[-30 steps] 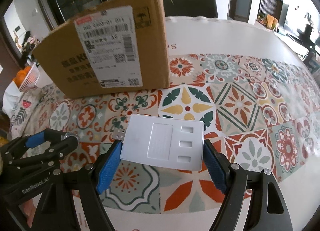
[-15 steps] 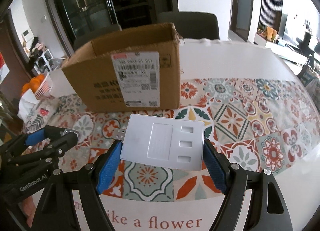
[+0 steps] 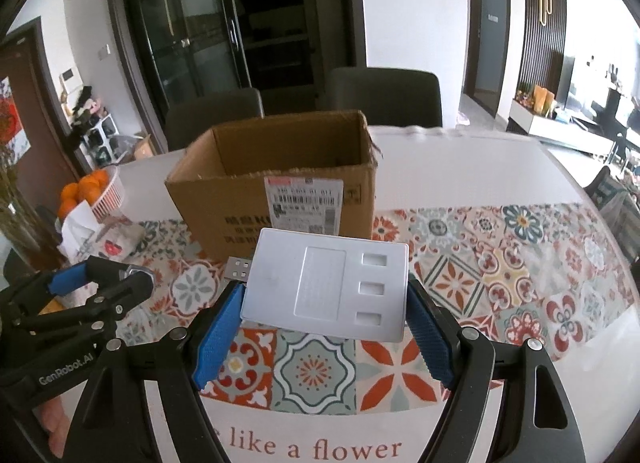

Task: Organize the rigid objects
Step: 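Carry the white card and black flashlight over the box with both tools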

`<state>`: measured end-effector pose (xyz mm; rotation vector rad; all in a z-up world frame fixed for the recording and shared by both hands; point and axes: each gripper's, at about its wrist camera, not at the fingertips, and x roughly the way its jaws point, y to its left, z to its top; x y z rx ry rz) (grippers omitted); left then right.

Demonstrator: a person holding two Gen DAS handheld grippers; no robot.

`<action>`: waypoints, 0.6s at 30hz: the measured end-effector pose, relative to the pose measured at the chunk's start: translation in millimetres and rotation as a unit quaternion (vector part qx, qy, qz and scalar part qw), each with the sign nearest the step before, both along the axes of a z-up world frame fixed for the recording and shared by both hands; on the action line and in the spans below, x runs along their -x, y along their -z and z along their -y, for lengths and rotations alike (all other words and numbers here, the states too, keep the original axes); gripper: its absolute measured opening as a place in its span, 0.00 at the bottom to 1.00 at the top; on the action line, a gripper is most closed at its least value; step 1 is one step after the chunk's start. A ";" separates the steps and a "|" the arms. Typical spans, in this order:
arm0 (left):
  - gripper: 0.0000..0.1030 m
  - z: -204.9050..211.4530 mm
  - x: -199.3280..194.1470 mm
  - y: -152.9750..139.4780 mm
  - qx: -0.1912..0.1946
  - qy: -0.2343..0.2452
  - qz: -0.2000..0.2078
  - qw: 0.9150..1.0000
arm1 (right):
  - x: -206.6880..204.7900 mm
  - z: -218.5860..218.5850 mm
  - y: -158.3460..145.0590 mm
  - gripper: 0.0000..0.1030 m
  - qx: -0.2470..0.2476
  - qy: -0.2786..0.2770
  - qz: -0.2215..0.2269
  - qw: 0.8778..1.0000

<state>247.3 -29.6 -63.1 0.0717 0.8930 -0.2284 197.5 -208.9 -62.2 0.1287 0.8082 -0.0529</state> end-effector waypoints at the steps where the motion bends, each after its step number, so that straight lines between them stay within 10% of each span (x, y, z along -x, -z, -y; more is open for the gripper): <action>1: 0.69 0.2 -0.1 -2.7 0.001 0.002 0.003 1.000 | 0.1 -0.1 -3.7 0.77 0.001 0.000 0.004 1.000; 18: 0.69 8.5 -28.6 -47.5 0.017 0.013 0.041 0.999 | -21.9 0.8 -50.3 0.77 0.016 -0.003 0.055 0.998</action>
